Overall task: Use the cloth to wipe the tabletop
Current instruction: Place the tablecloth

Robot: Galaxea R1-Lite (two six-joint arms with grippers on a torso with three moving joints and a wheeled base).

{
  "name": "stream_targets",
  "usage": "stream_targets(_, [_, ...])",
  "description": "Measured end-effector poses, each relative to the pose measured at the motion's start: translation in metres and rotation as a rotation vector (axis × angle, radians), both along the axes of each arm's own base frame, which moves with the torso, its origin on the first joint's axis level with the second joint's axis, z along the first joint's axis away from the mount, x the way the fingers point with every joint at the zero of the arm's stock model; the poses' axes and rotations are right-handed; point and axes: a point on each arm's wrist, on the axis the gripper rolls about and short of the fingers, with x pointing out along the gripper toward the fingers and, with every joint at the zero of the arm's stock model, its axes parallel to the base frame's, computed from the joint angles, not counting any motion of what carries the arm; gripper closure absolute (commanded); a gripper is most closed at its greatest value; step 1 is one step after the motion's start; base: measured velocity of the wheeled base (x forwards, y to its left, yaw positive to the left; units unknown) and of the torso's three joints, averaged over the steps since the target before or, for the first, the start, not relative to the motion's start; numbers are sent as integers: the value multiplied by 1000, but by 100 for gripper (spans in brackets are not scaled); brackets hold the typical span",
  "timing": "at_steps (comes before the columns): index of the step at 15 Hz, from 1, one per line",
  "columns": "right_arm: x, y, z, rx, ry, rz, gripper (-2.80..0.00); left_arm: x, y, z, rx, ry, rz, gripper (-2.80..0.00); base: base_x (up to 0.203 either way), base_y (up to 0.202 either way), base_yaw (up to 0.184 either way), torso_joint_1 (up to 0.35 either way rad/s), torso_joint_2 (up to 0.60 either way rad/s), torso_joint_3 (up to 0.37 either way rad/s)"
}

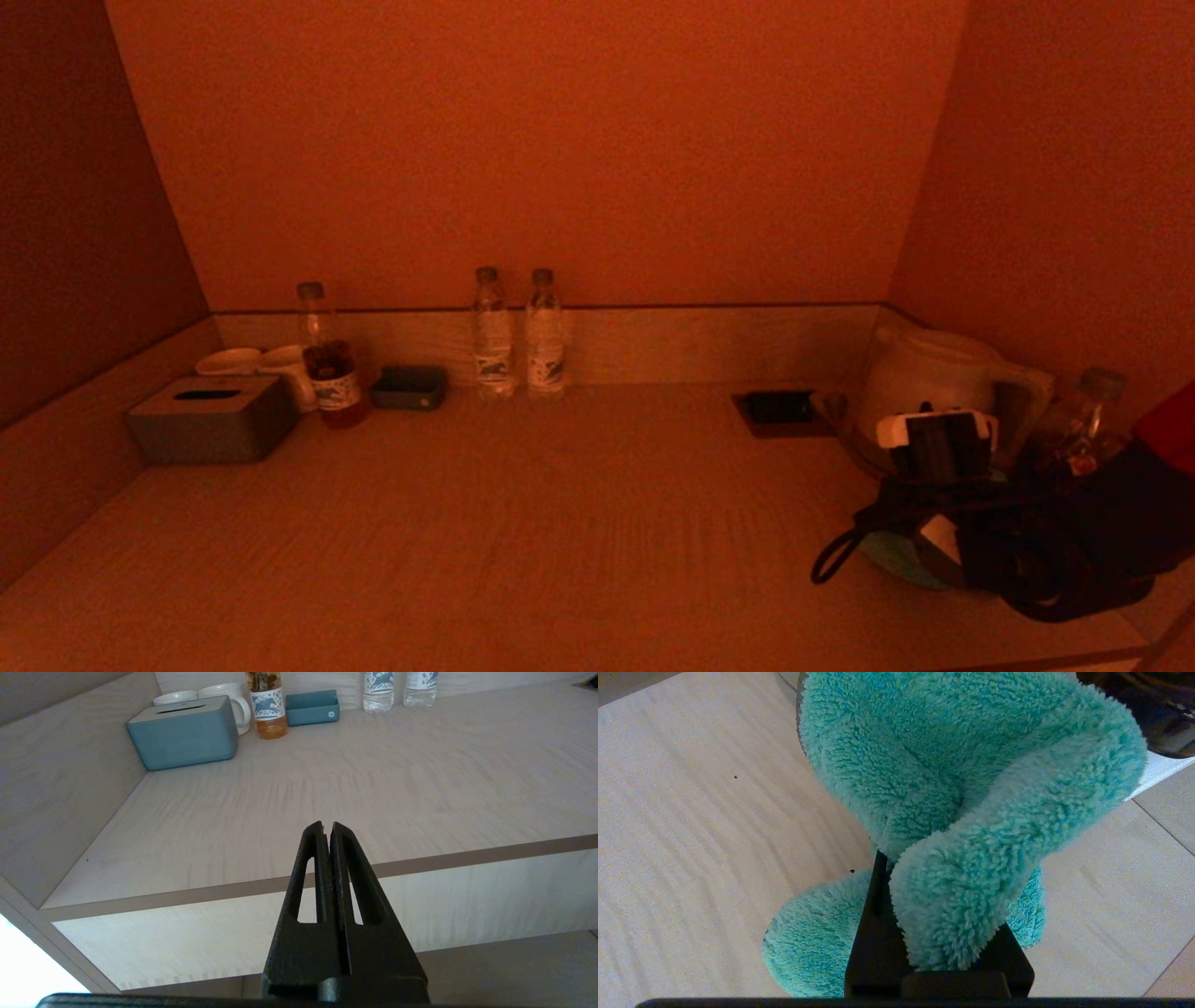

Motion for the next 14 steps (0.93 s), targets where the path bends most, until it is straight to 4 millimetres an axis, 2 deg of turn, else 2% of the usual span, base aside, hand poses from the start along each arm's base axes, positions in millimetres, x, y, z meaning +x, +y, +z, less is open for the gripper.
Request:
stream_targets(10, [3, -3, 0, -1, -2, -9, 0, 0, 0, 0, 0, 0, -1, 0, 0, 0, 0, 0, 0, 0])
stream_targets(11, [4, -3, 0, -1, -4, -10, -280, 0, 0, 0, 0, 0, -1, 0, 0, 0, 0, 0, 0, 0])
stream_targets(14, [4, -3, 0, 0, -5, -9, -280, 0, 0, 0, 0, 0, 0, 0, 0, 0, 0, 0, 0, 0])
